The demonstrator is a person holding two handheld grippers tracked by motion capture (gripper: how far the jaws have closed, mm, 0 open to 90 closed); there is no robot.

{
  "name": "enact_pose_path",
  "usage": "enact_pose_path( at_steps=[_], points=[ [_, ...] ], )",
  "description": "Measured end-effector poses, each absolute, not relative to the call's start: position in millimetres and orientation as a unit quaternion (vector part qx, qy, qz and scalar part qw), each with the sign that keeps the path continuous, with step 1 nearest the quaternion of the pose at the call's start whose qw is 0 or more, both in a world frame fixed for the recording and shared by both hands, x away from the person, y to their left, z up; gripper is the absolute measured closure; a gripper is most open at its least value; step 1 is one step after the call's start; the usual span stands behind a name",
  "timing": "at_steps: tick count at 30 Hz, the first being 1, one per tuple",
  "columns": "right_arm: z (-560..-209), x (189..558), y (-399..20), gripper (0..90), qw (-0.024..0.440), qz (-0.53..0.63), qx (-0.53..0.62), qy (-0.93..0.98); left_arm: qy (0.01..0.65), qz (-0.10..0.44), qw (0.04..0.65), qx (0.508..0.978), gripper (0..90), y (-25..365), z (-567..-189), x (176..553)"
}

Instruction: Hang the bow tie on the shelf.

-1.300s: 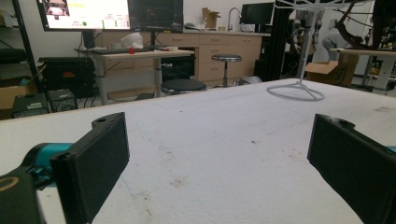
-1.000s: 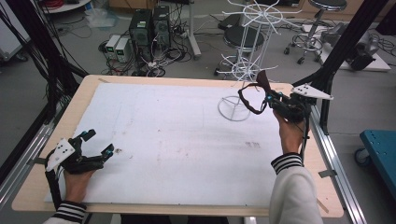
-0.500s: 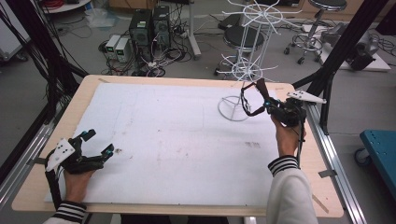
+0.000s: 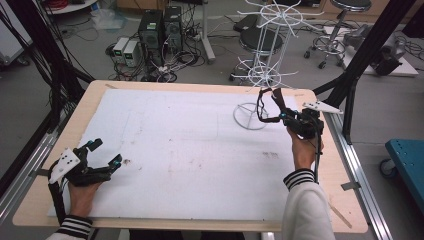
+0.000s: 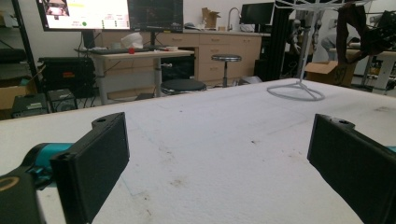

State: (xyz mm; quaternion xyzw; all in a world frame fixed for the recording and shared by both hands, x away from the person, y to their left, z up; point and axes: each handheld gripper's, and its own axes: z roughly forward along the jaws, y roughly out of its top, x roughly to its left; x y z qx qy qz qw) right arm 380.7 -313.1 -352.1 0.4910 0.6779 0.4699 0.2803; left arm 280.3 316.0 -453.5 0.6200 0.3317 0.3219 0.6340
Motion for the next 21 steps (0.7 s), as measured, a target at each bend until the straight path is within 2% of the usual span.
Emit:
enact_pose_path(
  at_steps=[1, 2, 3, 5, 6, 8, 21],
  points=[
    [-352, 380, -313, 69.1, 0.28, 0.471, 0.488, 0.679, 0.332, 0.322, 0.634, 0.62, 6.0, 316, -453, 280],
    [-352, 380, -313, 59.4, 0.279, 0.477, 0.481, 0.68, 0.331, 0.322, 0.634, 0.62, 6.0, 316, -453, 280],
    [-353, 380, -312, 41.3, 0.28, 0.484, 0.477, 0.678, 0.332, 0.322, 0.634, 0.62, 6.0, 316, -453, 280],
    [-355, 382, -310, 10.5, 0.279, 0.485, 0.469, 0.683, 0.331, 0.323, 0.634, 0.62, 6.0, 316, -453, 280],
    [-355, 381, -308, 0.8, 0.282, 0.481, 0.473, 0.682, 0.331, 0.323, 0.634, 0.62, 6.0, 316, -453, 280],
    [-357, 379, -304, 0.5, 0.292, 0.475, 0.474, 0.681, 0.331, 0.322, 0.633, 0.621, 6.0, 316, -453, 280],
    [-358, 348, -295, 0.5, 0.272, 0.504, 0.437, 0.693, 0.334, 0.322, 0.634, 0.619, 6.0, 316, -453, 281]
  ],
)
